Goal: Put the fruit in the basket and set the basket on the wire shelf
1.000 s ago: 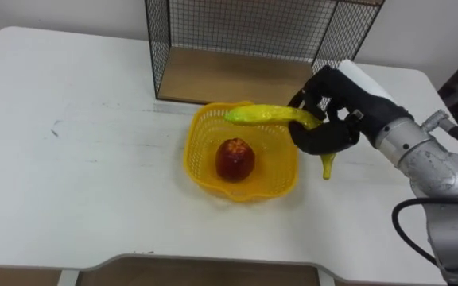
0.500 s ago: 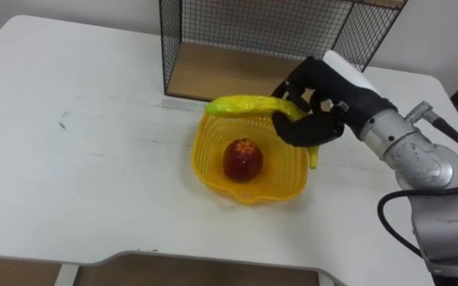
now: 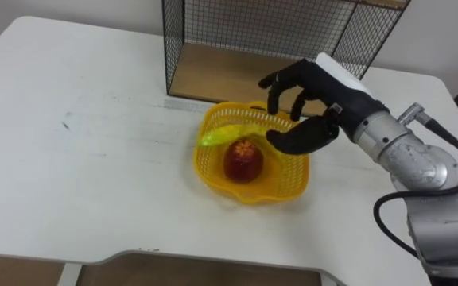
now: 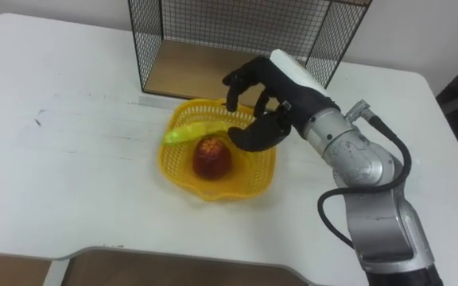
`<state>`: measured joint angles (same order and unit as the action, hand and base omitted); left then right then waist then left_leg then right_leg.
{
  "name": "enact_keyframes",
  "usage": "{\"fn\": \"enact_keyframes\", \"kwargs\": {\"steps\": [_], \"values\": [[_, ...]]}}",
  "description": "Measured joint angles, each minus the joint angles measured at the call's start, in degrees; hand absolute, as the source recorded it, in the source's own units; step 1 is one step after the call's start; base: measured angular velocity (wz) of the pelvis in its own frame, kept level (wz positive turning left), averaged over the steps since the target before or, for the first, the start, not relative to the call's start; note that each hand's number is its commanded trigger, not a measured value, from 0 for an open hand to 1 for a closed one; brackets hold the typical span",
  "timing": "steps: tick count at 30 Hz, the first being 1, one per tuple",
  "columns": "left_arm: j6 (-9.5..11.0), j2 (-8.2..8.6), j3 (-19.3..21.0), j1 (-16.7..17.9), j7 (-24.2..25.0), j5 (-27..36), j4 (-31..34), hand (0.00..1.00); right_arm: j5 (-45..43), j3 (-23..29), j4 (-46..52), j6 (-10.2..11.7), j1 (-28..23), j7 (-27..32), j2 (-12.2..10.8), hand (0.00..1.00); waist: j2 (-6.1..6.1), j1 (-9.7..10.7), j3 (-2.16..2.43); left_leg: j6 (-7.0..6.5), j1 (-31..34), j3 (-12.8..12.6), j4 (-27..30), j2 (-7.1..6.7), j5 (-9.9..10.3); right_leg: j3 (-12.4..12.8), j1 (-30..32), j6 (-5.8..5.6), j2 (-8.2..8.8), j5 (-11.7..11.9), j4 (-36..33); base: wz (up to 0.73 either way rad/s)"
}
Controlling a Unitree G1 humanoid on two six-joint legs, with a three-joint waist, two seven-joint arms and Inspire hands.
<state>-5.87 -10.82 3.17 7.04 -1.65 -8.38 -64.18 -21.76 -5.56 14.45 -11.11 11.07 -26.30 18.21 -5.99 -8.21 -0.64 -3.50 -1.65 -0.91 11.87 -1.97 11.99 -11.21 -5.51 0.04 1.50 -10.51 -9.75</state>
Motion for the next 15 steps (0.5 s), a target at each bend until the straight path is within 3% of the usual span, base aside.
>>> {"fn": "enact_keyframes", "kwargs": {"steps": [15], "values": [[0.0, 0.01, 0.0, 0.3, 0.0, 0.1, 0.0, 0.00, 1.4, 0.0, -0.9, 0.0, 0.0, 1.2, 0.0, 0.00, 0.20, 0.4, -0.04, 0.00, 0.0, 0.1, -0.1, -0.02, 0.0, 0.0, -0.2, 0.00, -0.02, 0.0, 0.0, 0.00]]}}
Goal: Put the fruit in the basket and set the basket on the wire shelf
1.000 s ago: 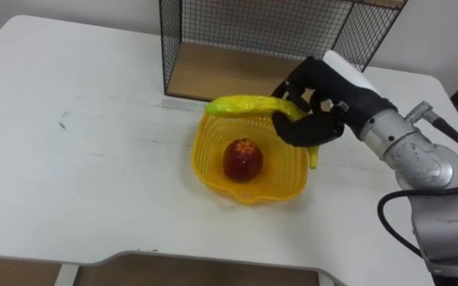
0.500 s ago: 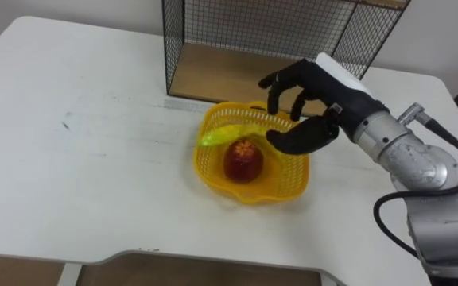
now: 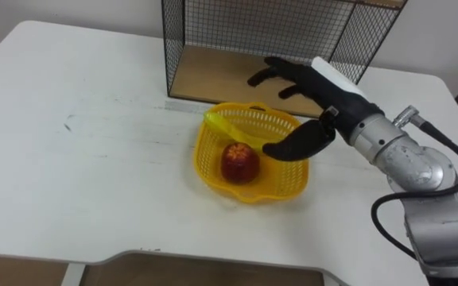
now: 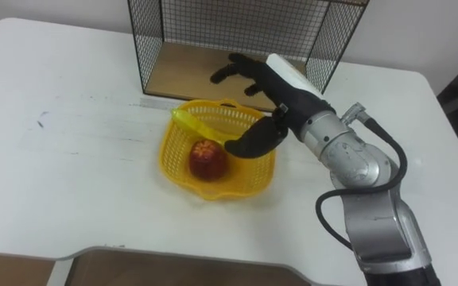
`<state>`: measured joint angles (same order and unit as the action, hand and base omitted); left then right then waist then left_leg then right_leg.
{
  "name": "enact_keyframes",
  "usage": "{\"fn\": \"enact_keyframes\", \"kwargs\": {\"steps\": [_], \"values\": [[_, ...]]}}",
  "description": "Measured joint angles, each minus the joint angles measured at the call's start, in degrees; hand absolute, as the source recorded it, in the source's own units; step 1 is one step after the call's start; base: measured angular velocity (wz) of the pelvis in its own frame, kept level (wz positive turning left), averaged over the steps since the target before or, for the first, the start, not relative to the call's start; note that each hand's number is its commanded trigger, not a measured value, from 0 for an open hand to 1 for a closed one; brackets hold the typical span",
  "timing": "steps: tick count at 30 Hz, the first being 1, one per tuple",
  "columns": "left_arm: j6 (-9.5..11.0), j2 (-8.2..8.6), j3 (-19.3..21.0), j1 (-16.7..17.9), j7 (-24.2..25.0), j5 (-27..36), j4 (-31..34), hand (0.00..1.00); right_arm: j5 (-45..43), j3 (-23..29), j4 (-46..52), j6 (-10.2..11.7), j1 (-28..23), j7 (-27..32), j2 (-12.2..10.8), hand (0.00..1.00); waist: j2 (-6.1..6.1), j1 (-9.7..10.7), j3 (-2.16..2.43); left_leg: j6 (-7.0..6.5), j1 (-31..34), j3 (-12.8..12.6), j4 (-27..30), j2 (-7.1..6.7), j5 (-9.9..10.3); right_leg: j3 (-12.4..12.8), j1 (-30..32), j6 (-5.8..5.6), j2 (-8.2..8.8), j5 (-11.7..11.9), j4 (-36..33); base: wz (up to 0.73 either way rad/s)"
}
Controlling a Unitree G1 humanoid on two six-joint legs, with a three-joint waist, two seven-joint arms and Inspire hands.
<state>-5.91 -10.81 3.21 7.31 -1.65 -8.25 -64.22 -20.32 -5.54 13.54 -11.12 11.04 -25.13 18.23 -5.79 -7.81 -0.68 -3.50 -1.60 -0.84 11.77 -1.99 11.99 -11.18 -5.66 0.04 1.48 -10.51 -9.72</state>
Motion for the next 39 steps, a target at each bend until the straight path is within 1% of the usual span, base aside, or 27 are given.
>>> {"fn": "enact_keyframes", "kwargs": {"steps": [7, 10, 13, 19, 20, 21, 22, 23, 25, 27, 28, 29, 30, 31, 32, 33, 34, 36, 37, 39], "values": [[0.0, 0.00, 0.1, 0.0, 0.0, 0.2, 0.0, 0.00, 0.2, 0.0, -0.2, 0.0, 0.0, 0.2, 0.0, 0.00, -0.20, 0.3, 0.14, 0.00, 0.0, 0.0, 0.0, -0.01, 0.0, 0.0, 0.0, 0.00, 0.00, 0.0, 0.0, 0.00], [0.0, -0.02, 0.1, 0.0, 0.0, 2.0, 0.0, 0.00, 2.2, 0.2, -1.8, 0.0, 0.0, 0.8, 0.0, 0.00, -0.32, 0.5, 0.23, 0.00, 0.0, 0.0, 0.2, 0.00, 0.0, 0.0, 0.1, 0.00, 0.03, 0.0, 0.0, 0.00], [0.0, -0.01, 0.4, 0.0, 0.0, 2.1, 0.0, 0.00, 3.2, 0.2, -2.6, 0.0, 0.0, 1.7, 0.0, 0.00, -0.27, 1.1, 0.22, 0.00, 0.0, 0.0, 0.2, -0.03, 0.0, 0.0, 0.0, 0.00, 0.05, 0.0, 0.0, 0.00], [0.1, 0.00, 0.6, 1.2, -1.1, 8.5, -0.1, 0.00, 5.3, 0.6, -4.6, 0.2, -0.9, 5.7, 0.0, 0.00, 0.09, 2.3, 0.17, -0.01, -0.6, -0.4, 0.0, -0.01, 0.0, 0.0, -0.4, 0.00, 0.09, 0.0, 0.0, 0.00], [0.1, 0.00, 0.7, 1.5, -1.4, 9.7, -0.1, 0.00, 6.9, 0.7, -5.0, 0.2, -0.9, 6.6, 0.0, 0.00, 0.24, 2.8, 0.14, -0.01, -0.6, -0.4, 0.0, -0.01, 0.0, 0.0, -0.4, -0.01, 0.09, 0.0, 0.0, 0.00], [0.1, 0.02, 1.2, 1.8, -1.6, 11.0, -0.2, 0.00, 9.3, 1.1, -5.8, 0.4, -0.9, 7.7, 0.0, 0.00, 0.38, 2.9, 0.17, -0.01, -0.7, -0.4, 0.0, -0.01, 0.0, -0.2, -0.5, -0.01, 0.11, 0.0, 0.0, 0.00], [0.1, 0.01, 1.2, 1.8, -1.7, 11.4, -0.2, 0.00, 10.4, 1.5, -6.2, 0.5, -1.0, 8.2, 0.0, 0.00, 0.62, 3.0, 0.08, -0.01, -0.7, -0.4, 0.0, -0.01, 0.0, -0.3, -0.6, -0.01, 0.11, 0.0, 0.0, 0.00], [0.2, 0.06, 1.3, 2.1, -2.0, 13.4, -0.2, 0.00, 12.2, 2.3, -6.3, 0.5, -1.5, 9.7, 0.0, 0.00, 0.72, 3.0, 0.12, -0.01, -0.7, -0.1, 0.0, -0.03, 0.0, -0.5, -0.6, -0.01, 0.12, 0.0, 0.0, 0.04], [0.6, 0.53, 2.9, 2.5, -3.0, 15.6, 0.0, 0.00, 14.0, 3.6, -6.2, 1.4, -3.0, 12.2, -0.1, 0.00, 1.11, 3.1, 0.14, -0.02, -0.5, 0.2, 0.0, -0.07, 0.0, -0.6, -0.6, -0.02, 0.13, 0.0, 0.1, 0.07], [1.2, 1.16, 6.1, 3.1, -4.5, 18.9, 0.0, 0.00, 15.9, 5.6, -6.2, 1.5, -5.0, 14.7, -0.1, 0.00, 1.64, 3.1, 0.55, -0.02, -0.5, 0.4, 0.0, -0.07, 0.0, -0.6, -0.7, -0.02, 0.12, 0.0, 0.1, 0.04], [1.3, 1.27, 6.9, 3.3, -4.8, 20.0, 0.0, 0.00, 16.5, 6.2, -6.2, 1.7, -5.5, 15.4, -0.1, 0.00, 1.82, 3.2, 0.62, -0.02, -0.5, 0.4, 0.0, -0.08, 0.0, -0.7, -0.7, -0.02, 0.14, 0.0, 0.1, 0.00], [1.6, 1.37, 8.5, 4.0, -5.8, 22.4, 0.0, 0.00, 17.3, 7.5, -6.3, 1.8, -6.4, 17.1, -0.1, 0.00, 2.21, 3.4, 0.82, -0.02, -0.6, 0.3, 0.1, -0.08, 0.0, -0.9, -0.8, -0.02, 0.16, 0.0, 0.1, 0.00], [1.9, 1.41, 10.5, 4.5, -7.2, 24.7, 0.1, 0.00, 19.0, 9.2, -6.5, 2.5, -7.6, 19.0, -0.2, 0.00, 2.52, 3.7, 0.80, -0.02, -1.1, 0.2, 0.1, -0.08, 0.0, -1.3, -1.3, -0.03, 0.23, 0.0, 0.2, 0.00], [2.2, 1.40, 11.4, 4.9, -8.0, 25.8, 0.1, 0.00, 19.8, 9.9, -6.9, 3.1, -8.3, 20.2, -0.3, 0.00, 2.69, 3.7, 0.71, -0.02, -1.4, 0.2, 0.0, -0.08, 0.0, -1.4, -1.5, -0.03, 0.29, 0.0, 0.2, 0.00], [2.8, 1.38, 12.8, 5.8, -9.8, 28.0, 0.2, 0.00, 21.2, 10.9, -8.1, 4.0, -9.3, 22.3, -0.4, 0.00, 3.00, 3.9, 0.75, -0.02, -2.0, 0.2, -0.1, -0.07, 0.0, -1.4, -2.1, -0.03, 0.41, 0.0, 0.2, 0.05], [3.3, 1.39, 14.4, 6.0, -11.7, 31.0, 0.3, 0.00, 22.6, 11.9, -9.0, 4.1, -10.5, 24.3, -0.7, 0.00, 3.34, 4.3, 0.79, -0.02, -2.4, 0.4, -0.2, -0.07, 0.0, -1.4, -2.6, -0.04, 0.41, 0.0, 0.2, 0.03], [3.4, 1.45, 15.4, 6.1, -12.6, 32.2, 0.5, 0.00, 22.9, 12.2, -9.3, 4.1, -11.0, 25.3, -0.7, 0.00, 3.39, 4.4, 0.81, -0.02, -2.5, 0.6, -0.4, -0.08, 0.0, -1.5, -2.6, -0.05, 0.45, 0.0, 0.2, 0.04], [3.4, 1.95, 21.0, 6.7, -17.4, 36.9, 5.0, 0.00, 25.7, 15.0, -10.5, 4.1, -13.5, 28.2, -0.7, 0.00, 3.26, 4.4, 0.83, 0.01, -1.9, 1.0, -0.2, -0.13, 0.0, -1.6, -2.3, -0.05, 0.48, 0.0, 0.2, 0.06], [3.5, 2.10, 22.4, 6.7, -18.8, 38.1, 6.5, 0.00, 26.8, 15.9, -10.6, 4.1, -14.1, 28.9, -0.8, 0.00, 3.28, 4.4, 0.83, 0.02, -1.8, 1.1, -0.1, -0.13, 0.0, -1.6, -2.2, -0.05, 0.46, 0.0, 0.2, 0.05], [3.9, 2.54, 27.2, 7.1, -25.1, 42.6, 14.0, 0.00, 29.0, 17.5, -10.6, 4.2, -15.8, 32.6, -0.9, 0.00, 3.65, 4.0, 0.95, 0.12, -1.8, 1.0, 0.0, -0.10, -0.1, -1.6, -2.3, -0.06, 0.43, 0.0, 0.1, 0.00]]}}
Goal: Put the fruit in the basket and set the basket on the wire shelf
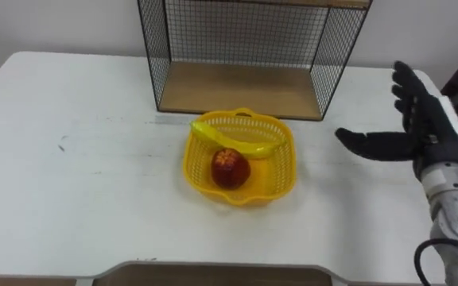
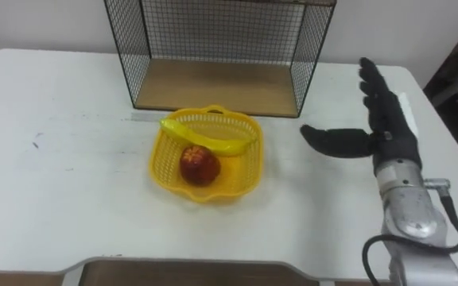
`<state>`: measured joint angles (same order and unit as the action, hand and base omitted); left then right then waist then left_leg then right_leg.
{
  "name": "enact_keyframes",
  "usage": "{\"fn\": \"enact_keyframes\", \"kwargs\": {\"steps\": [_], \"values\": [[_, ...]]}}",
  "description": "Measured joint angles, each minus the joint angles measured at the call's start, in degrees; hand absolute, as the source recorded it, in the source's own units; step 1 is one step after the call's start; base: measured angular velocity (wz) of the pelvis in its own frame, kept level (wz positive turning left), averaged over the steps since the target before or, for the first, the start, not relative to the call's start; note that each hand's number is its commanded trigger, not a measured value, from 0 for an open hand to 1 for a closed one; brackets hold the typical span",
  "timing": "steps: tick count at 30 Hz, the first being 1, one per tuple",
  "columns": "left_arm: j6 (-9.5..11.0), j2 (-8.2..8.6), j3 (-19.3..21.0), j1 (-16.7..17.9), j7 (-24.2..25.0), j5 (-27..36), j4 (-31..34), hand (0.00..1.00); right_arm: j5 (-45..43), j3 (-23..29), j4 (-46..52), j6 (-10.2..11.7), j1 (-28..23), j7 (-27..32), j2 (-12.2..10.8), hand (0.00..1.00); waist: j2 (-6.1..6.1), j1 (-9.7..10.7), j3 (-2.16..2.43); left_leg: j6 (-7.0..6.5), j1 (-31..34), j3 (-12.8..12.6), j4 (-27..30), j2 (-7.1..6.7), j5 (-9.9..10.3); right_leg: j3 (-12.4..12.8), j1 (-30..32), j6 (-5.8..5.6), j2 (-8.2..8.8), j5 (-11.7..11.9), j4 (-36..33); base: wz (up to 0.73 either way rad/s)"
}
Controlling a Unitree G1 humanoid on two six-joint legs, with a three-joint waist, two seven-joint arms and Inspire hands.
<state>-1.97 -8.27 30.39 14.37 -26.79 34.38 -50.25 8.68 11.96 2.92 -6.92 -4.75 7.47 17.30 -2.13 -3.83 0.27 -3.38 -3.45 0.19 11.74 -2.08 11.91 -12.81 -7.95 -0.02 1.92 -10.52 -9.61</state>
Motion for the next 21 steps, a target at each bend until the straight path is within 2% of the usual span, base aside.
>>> {"fn": "enact_keyframes", "kwargs": {"steps": [1, 2, 4, 7, 9, 13, 15, 21], "values": [[0.2, 0.03, 1.0, 0.0, -1.6, 0.7, 2.1, 0.00, 0.1, 0.5, 0.0, 0.1, -0.6, 0.7, -0.1, 0.00, 0.36, 0.0, -0.08, 0.02, 0.0, 0.0, 0.0, 0.01, 0.0, 0.0, 0.0, 0.00, -0.03, 0.0, 0.0, 0.00], [1.1, 0.03, 2.5, 0.0, -4.8, 2.3, 6.6, 0.00, 0.0, 1.1, 0.0, 0.9, -2.0, 2.5, -0.3, 0.00, 0.34, -0.2, 0.16, 0.08, 0.0, 0.0, 0.1, 0.07, 0.0, 0.0, 0.1, 0.00, -0.02, 0.0, -0.1, 0.00], [3.9, 0.00, 3.8, 0.5, -11.6, 5.3, 15.2, 0.00, 0.0, 1.3, 0.4, 1.7, -4.6, 6.1, -0.6, 0.00, 0.47, -0.7, 0.35, 0.13, -0.1, -0.1, 0.0, 0.08, -0.1, -0.1, 0.0, 0.00, -0.03, 0.0, -0.1, -0.05], [5.6, -0.02, 4.4, 0.7, -17.2, 6.1, 22.7, 0.00, -0.3, 1.4, 0.4, 2.3, -6.1, 9.2, -1.4, 0.00, 0.77, -1.2, 0.36, 0.17, -0.1, -0.2, -0.1, 0.05, -0.1, 0.2, 0.2, 0.00, -0.11, 0.0, -0.2, -0.08], [6.1, 0.00, 4.6, 1.1, -22.0, 5.7, 30.4, 0.00, -0.3, 1.3, 0.4, 2.3, -6.9, 10.3, -1.6, 0.00, 1.03, -1.7, 0.33, 0.18, 0.0, -0.4, 0.0, 0.06, -0.1, 0.8, 0.8, 0.01, -0.29, 0.0, -0.4, -0.08], [6.7, 0.01, 7.3, 1.5, -26.9, 1.1, 41.3, 0.00, -0.3, 3.6, 0.4, 2.4, -8.2, 10.7, -1.7, 0.00, 1.15, -2.4, 0.32, 0.16, 0.1, -0.4, 0.0, -0.06, -0.1, 1.0, 0.6, 0.02, -0.36, 0.0, -0.2, 0.01], [7.4, -0.12, 7.9, 1.5, -29.8, -4.2, 46.8, 0.00, -0.3, 5.2, 0.4, 2.4, -8.3, 11.6, -1.7, 0.00, 1.32, -2.6, 0.30, 0.13, 0.4, -0.2, 0.0, -0.18, -0.1, 1.1, 1.0, 0.02, -0.29, 0.0, -0.1, 0.05], [7.4, -0.76, 7.3, 1.3, -30.3, -9.3, 61.0, 0.00, -0.2, 5.8, 0.4, 4.2, -8.2, 12.4, -1.7, 0.00, 1.48, -2.4, 0.19, 0.04, 0.9, 0.6, 0.1, -0.47, -0.2, -0.3, 0.9, 0.01, -0.12, 0.0, 0.0, 0.08]]}}
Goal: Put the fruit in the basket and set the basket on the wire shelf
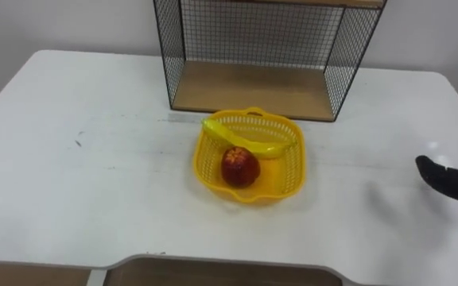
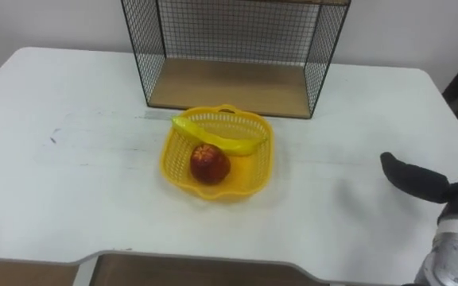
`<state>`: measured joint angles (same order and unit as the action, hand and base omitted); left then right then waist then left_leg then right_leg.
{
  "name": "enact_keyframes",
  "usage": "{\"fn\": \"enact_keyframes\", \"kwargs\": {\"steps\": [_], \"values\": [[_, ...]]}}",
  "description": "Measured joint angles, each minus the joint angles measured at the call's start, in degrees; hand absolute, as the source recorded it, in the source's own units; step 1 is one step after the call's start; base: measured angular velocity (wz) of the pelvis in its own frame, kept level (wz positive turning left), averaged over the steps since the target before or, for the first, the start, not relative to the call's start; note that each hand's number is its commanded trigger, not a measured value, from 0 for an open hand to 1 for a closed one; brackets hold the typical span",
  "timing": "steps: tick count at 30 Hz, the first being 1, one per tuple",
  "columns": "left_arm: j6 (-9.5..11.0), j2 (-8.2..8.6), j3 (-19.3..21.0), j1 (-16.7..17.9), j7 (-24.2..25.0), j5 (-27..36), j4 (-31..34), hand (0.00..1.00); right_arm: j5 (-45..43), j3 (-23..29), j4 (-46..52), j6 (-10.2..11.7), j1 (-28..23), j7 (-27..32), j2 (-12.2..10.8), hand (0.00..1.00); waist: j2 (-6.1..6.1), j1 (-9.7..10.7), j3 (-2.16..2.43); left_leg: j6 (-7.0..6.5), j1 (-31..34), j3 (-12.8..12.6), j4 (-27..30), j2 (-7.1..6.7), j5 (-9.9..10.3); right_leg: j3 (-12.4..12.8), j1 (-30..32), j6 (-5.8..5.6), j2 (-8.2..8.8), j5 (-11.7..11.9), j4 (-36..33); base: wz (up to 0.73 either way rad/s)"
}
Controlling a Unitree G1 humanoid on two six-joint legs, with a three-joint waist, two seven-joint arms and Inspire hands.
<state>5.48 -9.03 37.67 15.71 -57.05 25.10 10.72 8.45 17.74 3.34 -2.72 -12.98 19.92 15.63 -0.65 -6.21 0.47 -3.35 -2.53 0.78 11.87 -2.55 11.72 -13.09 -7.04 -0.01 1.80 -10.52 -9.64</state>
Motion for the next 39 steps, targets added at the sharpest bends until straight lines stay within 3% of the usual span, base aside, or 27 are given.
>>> {"fn": "enact_keyframes", "kwargs": {"steps": [4, 7, 13, 15, 18, 23, 27, 33, 39], "values": [[0.1, -1.04, -2.2, -0.8, 3.7, -0.9, 2.0, 0.00, 1.8, -0.1, 1.6, 0.3, 0.1, -0.6, 0.0, 0.00, 0.82, 0.7, -0.37, -0.14, -0.1, 0.6, -0.1, -0.13, -0.1, -1.1, -0.3, 0.00, 0.18, 0.0, 0.0, 0.11], [0.1, -1.06, -4.4, -0.9, 8.5, 0.1, 3.5, 0.00, 4.5, -0.3, 1.6, 0.3, 0.3, -3.1, -0.1, 0.00, 0.74, 1.5, -0.50, -0.14, 0.1, 0.9, 0.0, -0.08, -0.1, -1.2, -0.3, -0.01, 0.12, 0.0, 0.0, 0.04], [0.9, -1.03, -15.9, -2.8, 18.9, 6.0, 1.3, 0.00, 8.7, -4.4, 1.4, 1.0, 0.4, -7.5, -2.5, 0.00, 0.41, 2.9, -1.02, -0.13, 0.0, 0.4, 0.0, -0.06, -0.1, -0.8, -0.2, -0.01, 0.14, 0.0, 0.0, -0.04], [0.7, -1.01, -21.2, -3.8, 25.3, 8.2, -2.6, 0.00, 9.8, -7.2, -0.6, 1.4, 0.6, -10.8, -2.9, 0.00, 0.27, 3.4, -1.07, -0.16, -0.2, -0.4, 0.0, -0.03, -0.1, 0.0, -0.1, -0.01, 0.16, 0.0, 0.0, -0.13], [-0.7, -0.73, -24.7, -4.4, 32.6, 9.0, -5.3, 0.00, 10.6, -8.5, -1.5, 1.4, 0.5, -13.9, -4.5, 0.00, -0.12, 4.0, -1.23, -0.17, 0.0, -0.8, -0.2, 0.06, -0.1, 0.9, 0.4, -0.01, 0.11, 0.0, 0.0, -0.13], [-1.0, -0.57, -28.4, -5.4, 40.3, 11.4, -6.8, 0.00, 16.5, -10.1, -1.5, 1.4, 0.7, -16.1, -5.0, 0.00, -0.20, 5.0, -1.15, -0.17, -0.3, -1.9, -0.6, 0.23, -0.1, 2.0, 0.7, -0.01, -0.01, 0.0, 0.0, -0.12], [-2.7, -0.46, -31.2, -5.4, 45.5, 11.4, -7.9, 0.00, 20.1, -10.9, -2.1, 1.4, 1.6, -17.8, -5.8, 0.00, -0.22, 5.7, -1.14, -0.17, -0.1, -2.8, -0.4, 0.42, -0.1, 2.4, 1.3, -0.01, -0.02, 0.0, -0.1, -0.05], [-4.8, -0.37, -31.9, -5.8, 52.4, 11.2, -9.9, 0.00, 25.0, -12.2, -5.2, 1.4, 4.2, -20.3, -6.0, 0.00, -0.11, 5.9, -1.11, -0.11, 0.1, -3.9, -0.4, 0.81, -0.1, 3.3, 1.7, 0.08, -0.25, 0.1, -0.2, -0.09], [-6.6, 0.11, -32.5, -5.8, 55.7, 11.7, -11.4, 0.00, 27.8, -14.5, -5.9, 1.4, 4.4, -22.3, -6.2, 0.00, 0.33, 6.0, -0.98, -0.11, -0.2, -4.0, -0.4, 0.82, -0.1, 3.5, 1.5, 0.09, -0.30, 0.1, -0.2, 0.00]]}}
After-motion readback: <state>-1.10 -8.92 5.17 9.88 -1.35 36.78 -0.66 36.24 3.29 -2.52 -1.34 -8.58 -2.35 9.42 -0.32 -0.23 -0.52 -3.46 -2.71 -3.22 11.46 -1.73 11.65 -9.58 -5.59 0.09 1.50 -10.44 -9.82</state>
